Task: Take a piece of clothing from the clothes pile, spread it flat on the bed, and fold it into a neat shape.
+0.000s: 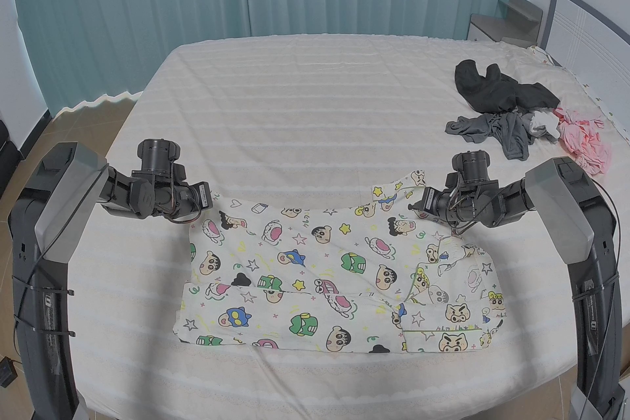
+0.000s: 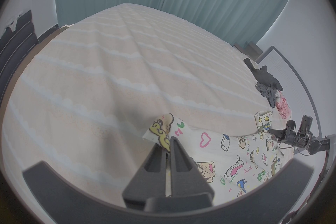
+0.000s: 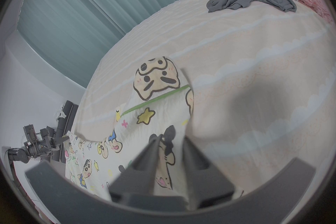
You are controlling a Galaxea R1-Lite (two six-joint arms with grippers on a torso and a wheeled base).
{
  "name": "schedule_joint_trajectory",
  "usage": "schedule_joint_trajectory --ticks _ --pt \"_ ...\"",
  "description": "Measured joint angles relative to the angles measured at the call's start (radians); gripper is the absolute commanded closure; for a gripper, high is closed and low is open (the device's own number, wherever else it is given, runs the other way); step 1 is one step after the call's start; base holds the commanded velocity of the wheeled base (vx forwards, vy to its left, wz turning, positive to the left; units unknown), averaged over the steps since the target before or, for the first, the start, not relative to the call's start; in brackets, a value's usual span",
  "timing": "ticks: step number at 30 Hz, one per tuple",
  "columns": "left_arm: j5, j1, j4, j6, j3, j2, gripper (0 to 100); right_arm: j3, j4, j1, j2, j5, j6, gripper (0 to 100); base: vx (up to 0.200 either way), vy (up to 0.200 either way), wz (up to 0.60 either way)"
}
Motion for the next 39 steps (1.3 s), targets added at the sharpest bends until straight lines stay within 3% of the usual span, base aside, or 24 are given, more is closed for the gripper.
schedule_joint_trajectory --ticks 10,18,30,36,37,39 --pt "0.036 -0.002 -0.005 0.0 0.004 -0.008 100 -0.005 -0.026 -0.01 -0.018 0.004 0.1 100 0.0 0.0 0.0" --pt "0.059 -0.003 -0.01 0.0 0.002 -0.019 100 0.035 -0.132 -0.03 -0.05 0.007 0.16 100 0.0 0.0 0.0" --pt "0.086 -0.014 -0.012 0.0 0.014 -0.041 100 0.151 -0.246 -0.071 -0.117 0.035 0.17 100 0.0 0.0 0.0" --pt "0.086 -0.016 -0.012 0.0 0.023 -0.054 100 0.217 -0.257 -0.081 -0.144 0.095 0.163 100 0.0 0.0 0.0" --pt "0.085 -0.016 -0.012 0.0 0.024 -0.056 100 0.223 -0.253 -0.081 -0.146 0.102 0.159 0 0.0 0.0 0.0" --pt "0.085 -0.018 -0.012 -0.001 0.026 -0.057 100 0.229 -0.244 -0.079 -0.148 0.111 0.151 0 0.0 0.0 0.0"
